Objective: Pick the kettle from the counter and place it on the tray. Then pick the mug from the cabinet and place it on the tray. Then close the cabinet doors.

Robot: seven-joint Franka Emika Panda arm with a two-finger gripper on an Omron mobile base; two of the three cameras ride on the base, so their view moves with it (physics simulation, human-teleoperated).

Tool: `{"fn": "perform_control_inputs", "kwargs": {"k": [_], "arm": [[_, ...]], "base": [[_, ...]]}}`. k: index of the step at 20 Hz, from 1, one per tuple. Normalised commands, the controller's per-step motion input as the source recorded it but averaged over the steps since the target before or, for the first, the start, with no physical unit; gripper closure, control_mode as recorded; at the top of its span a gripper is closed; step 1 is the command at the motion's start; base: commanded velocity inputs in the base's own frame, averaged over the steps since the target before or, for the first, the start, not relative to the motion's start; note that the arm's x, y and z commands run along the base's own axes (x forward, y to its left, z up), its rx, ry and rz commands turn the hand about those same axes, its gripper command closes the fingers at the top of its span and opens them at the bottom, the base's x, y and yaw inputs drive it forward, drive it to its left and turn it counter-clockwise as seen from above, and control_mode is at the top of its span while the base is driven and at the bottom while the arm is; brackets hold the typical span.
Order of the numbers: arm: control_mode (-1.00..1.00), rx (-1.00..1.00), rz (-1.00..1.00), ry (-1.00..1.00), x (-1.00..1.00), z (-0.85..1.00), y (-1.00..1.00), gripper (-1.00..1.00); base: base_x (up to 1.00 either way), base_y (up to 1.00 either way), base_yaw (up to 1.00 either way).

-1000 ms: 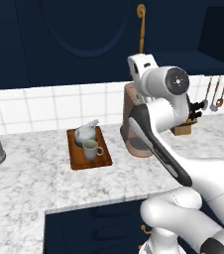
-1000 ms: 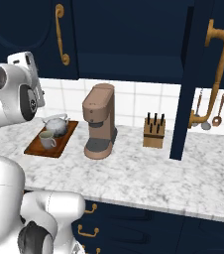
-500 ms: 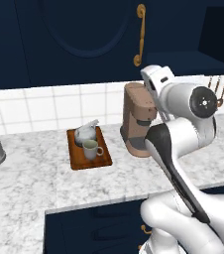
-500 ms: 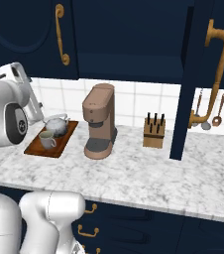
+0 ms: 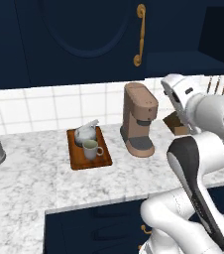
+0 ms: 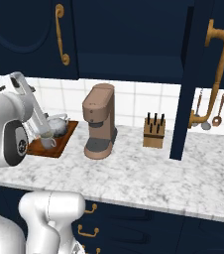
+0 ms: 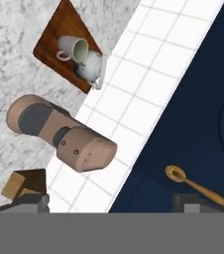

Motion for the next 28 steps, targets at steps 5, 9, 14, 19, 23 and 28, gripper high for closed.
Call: {"fn": "perform_control_inputs", "kwargs": {"k": [5, 9, 14, 19, 23, 28], "arm": [[-1.00, 0.00, -0.01, -0.06, -0.32, 0.00, -0.68, -1.00], [-1.00, 0.00, -0.01, -0.11, -0.24, 0.00, -0.78, -1.00], [-1.00, 0.00, -0.12, -0.02, -0.08, 0.00, -0.78, -1.00], [-1.00, 0.00, -0.26, -0.01, -0.11, 0.00, -0.70, -1.00], [-1.00, 0.00, -0.31, -0.03, -0.21, 0.02, -0.71, -1.00], [-1.00, 0.00, -0.31, -0.03, -0.32, 0.01, -0.58, -1.00]], "base": [[0.00, 0.00, 0.00], [0.00, 0.00, 0.00], [0.00, 0.00, 0.00], [0.00, 0.00, 0.00], [0.00, 0.00, 0.00], [0.00, 0.00, 0.00]]}}
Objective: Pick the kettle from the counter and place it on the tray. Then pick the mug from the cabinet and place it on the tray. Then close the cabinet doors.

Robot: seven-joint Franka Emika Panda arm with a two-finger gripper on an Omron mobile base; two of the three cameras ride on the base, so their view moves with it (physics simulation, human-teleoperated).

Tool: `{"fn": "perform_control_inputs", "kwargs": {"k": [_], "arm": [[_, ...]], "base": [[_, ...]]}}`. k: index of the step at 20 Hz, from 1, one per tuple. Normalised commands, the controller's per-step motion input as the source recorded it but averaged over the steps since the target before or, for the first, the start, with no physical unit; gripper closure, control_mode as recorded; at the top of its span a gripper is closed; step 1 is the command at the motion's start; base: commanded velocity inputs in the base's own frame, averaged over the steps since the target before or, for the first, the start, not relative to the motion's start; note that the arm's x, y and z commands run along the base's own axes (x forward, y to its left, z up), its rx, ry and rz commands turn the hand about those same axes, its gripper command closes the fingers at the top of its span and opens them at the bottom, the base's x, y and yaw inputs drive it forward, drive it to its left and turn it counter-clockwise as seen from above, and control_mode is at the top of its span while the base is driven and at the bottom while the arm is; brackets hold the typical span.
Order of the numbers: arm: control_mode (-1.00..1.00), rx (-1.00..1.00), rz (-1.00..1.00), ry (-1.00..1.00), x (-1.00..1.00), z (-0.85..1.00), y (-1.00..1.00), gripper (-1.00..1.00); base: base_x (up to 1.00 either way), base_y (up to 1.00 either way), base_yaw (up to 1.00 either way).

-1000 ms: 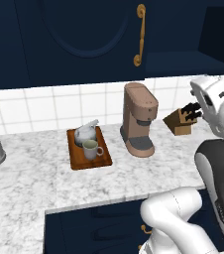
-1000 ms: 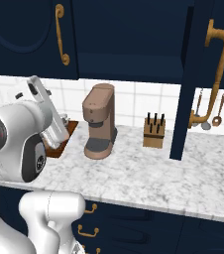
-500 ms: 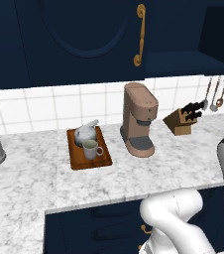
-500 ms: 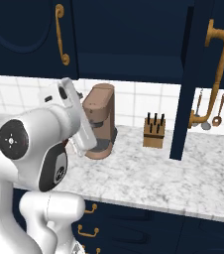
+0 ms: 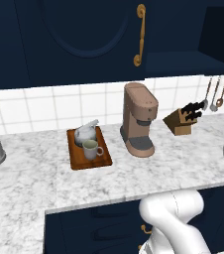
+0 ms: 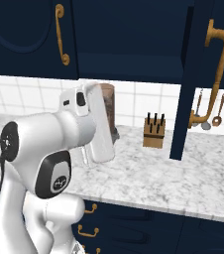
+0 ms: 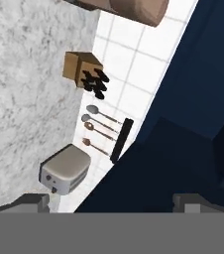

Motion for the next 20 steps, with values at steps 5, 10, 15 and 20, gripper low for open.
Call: {"fn": "perform_control_inputs", "kwargs": {"k": [5, 10, 15, 20], "arm": [[-1.00, 0.02, -0.28, -0.14, -0.48, 0.05, -0.64, -1.00], [-1.00, 0.02, -0.24, -0.15, -0.44, 0.02, -0.48, -1.00], [-1.00, 0.00, -0.29, -0.25, -0.42, 0.06, -0.41, -1.00], [-1.00, 0.00, -0.36, -0.32, -0.33, 0.20, -0.49, -1.00]], "base": [[0.00, 0.00, 0.00], [0.00, 0.00, 0.00], [0.00, 0.00, 0.00], [0.00, 0.00, 0.00]]}}
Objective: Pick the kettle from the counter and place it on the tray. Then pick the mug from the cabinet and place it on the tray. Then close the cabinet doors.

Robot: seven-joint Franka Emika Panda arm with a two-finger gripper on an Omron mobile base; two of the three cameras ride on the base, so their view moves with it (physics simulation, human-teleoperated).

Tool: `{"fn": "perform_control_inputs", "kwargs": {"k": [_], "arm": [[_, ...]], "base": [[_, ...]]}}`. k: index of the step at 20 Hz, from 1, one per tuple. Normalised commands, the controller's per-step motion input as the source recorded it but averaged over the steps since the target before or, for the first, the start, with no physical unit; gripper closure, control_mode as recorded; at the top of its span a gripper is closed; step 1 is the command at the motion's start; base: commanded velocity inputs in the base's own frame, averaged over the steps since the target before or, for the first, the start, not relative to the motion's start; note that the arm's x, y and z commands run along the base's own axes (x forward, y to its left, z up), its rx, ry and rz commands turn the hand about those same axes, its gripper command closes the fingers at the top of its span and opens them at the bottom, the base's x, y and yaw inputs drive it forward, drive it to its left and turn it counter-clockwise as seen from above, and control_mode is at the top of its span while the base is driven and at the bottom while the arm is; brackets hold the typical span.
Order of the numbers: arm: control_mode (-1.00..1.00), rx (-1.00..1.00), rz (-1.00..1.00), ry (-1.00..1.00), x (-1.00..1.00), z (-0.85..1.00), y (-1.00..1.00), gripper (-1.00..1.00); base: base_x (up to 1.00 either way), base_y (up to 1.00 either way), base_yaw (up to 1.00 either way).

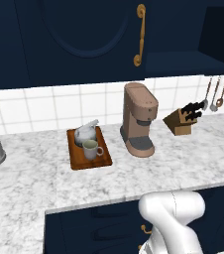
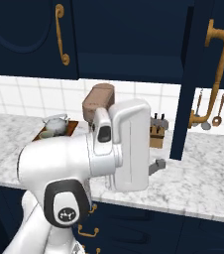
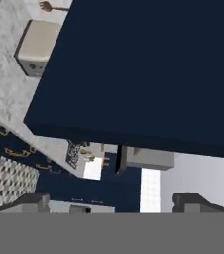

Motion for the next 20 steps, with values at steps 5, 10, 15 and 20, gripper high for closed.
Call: {"fn": "perform_control_inputs", "kwargs": {"k": [5, 10, 15, 20], "arm": [[-1.00, 0.00, -0.33, -0.33, -0.25, 0.24, -0.49, -1.00], [-1.00, 0.00, -0.30, -0.27, -0.07, 0.20, -0.47, -1.00], [-1.00, 0.00, -0.02, 0.00, 0.05, 0.17, -0.30, -1.00], [-1.00, -0.03, 0.02, 0.07, 0.04, 0.04, -0.12, -1.00]], "base": [[0.00, 0.00, 0.00], [0.00, 0.00, 0.00], [0.00, 0.00, 0.00], [0.00, 0.00, 0.00]]}}
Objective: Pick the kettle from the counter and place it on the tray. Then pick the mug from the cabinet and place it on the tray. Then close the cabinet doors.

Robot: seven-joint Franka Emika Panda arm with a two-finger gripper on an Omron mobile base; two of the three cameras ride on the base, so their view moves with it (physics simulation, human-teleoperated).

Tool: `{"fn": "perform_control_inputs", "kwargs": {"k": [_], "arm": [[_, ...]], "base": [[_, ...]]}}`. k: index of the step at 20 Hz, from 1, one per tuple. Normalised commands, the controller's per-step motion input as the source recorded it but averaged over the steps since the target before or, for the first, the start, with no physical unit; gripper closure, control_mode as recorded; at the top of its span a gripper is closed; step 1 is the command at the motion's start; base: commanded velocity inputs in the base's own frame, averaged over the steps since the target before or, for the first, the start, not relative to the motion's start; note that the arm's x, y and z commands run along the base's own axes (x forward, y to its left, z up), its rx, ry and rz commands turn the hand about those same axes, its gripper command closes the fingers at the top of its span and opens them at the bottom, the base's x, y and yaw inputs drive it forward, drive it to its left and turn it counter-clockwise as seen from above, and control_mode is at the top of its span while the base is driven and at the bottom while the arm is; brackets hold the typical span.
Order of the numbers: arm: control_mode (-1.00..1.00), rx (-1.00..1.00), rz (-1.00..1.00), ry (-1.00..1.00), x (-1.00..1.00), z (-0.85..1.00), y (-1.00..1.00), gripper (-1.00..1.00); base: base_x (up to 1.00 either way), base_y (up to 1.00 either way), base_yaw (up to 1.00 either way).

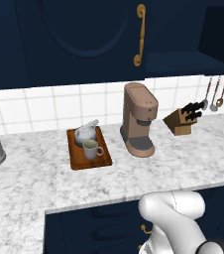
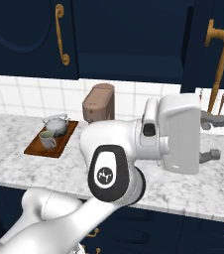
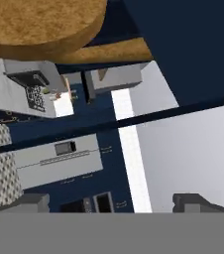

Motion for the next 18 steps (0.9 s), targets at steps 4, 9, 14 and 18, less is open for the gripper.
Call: {"fn": "perform_control_inputs", "kwargs": {"k": [4, 9, 14, 18], "arm": [[-1.00, 0.00, 0.14, 0.18, 0.24, 0.07, 0.00, -1.00], [-1.00, 0.00, 0.23, 0.22, 0.33, 0.10, 0.00, -1.00], [-1.00, 0.00, 0.27, 0.18, 0.31, 0.03, 0.01, -1.00], [-1.00, 0.00, 0.31, 0.09, 0.35, 0.00, 0.23, -1.00]], "base": [[0.00, 0.00, 0.00], [0.00, 0.00, 0.00], [0.00, 0.00, 0.00], [0.00, 0.00, 0.00]]}}
